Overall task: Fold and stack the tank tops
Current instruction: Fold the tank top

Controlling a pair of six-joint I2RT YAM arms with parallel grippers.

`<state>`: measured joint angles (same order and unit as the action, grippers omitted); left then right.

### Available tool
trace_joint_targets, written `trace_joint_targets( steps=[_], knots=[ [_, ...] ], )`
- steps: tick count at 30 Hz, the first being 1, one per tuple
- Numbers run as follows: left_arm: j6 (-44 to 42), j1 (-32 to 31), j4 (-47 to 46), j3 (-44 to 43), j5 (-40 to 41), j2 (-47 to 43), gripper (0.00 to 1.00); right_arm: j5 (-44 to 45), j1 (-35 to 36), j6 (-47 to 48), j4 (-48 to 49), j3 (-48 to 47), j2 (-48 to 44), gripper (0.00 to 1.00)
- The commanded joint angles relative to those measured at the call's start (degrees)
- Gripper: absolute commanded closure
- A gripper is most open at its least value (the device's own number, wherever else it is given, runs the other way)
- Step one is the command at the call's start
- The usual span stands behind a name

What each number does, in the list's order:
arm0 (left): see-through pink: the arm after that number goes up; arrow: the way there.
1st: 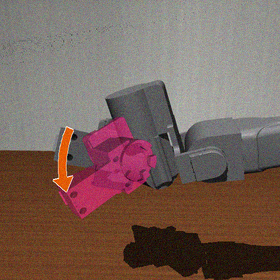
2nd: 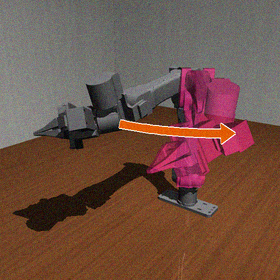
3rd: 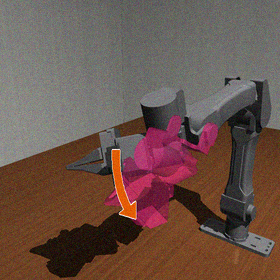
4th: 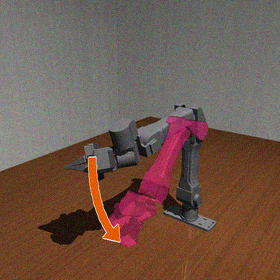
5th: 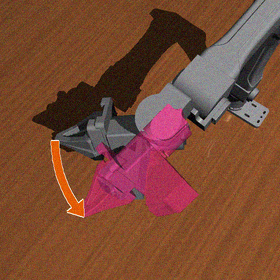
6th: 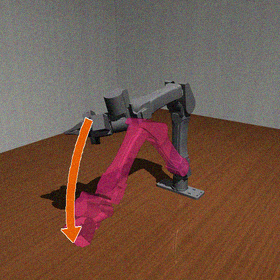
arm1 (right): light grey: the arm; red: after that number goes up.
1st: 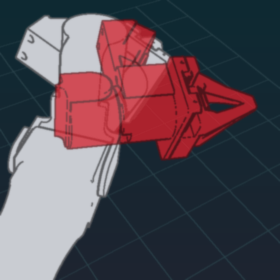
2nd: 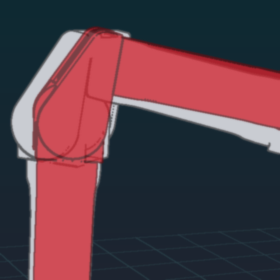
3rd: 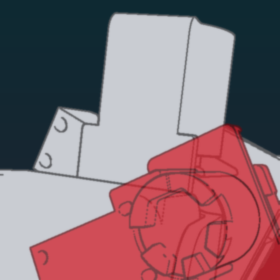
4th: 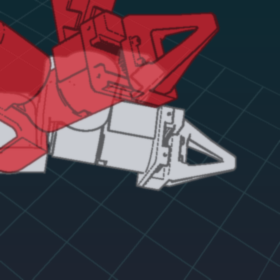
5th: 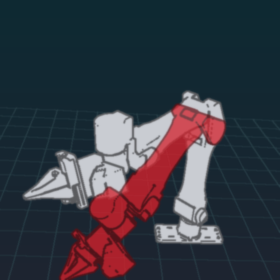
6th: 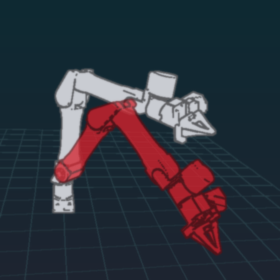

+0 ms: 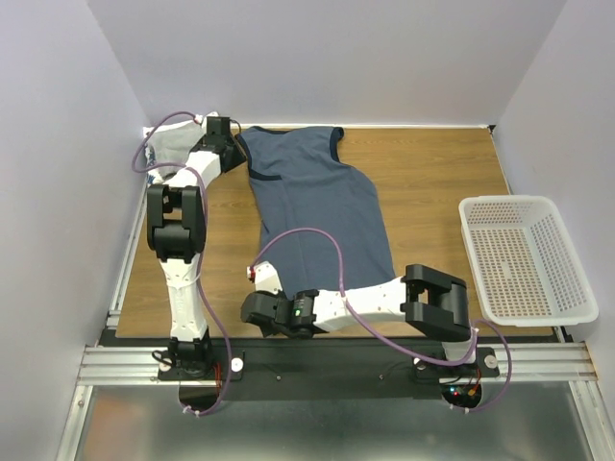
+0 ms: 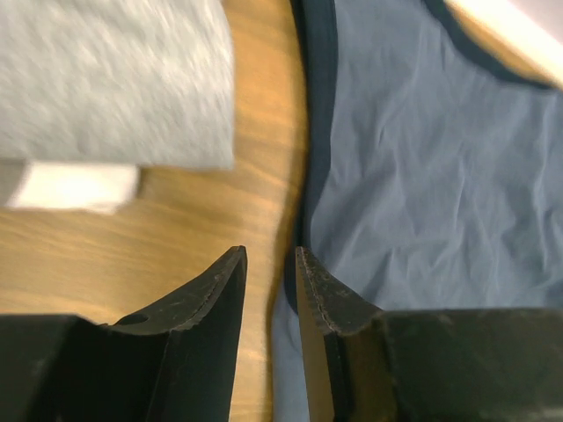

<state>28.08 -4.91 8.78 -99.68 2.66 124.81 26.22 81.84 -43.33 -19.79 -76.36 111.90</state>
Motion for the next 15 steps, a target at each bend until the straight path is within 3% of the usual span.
trace_joint_targets(
  steps=[1, 9, 11, 15],
  knots=[
    [-1.27, -0.54, -2.71, 2.38, -2.39, -0.36, 0.59, 3.75, 0.33, 1.67, -2.62, -3.62, 0.77, 0.54],
    [-0.57, -0.54, -3.94, 3.7, -2.39, -0.45, 0.59, 2.35, 0.42, 1.23, -3.06, -2.92, 2.71, 0.54],
    [-0.3, -0.54, -4.64, 4.31, -2.39, -1.23, 0.59, 2.09, 0.51, 0.88, -3.06, -2.4, 2.36, 0.47],
    [0.31, -0.54, -5.35, 5.11, -2.39, -1.68, 0.6, 2.0, 0.86, 1.41, -2.97, -3.09, 2.01, 0.47]
  ],
)
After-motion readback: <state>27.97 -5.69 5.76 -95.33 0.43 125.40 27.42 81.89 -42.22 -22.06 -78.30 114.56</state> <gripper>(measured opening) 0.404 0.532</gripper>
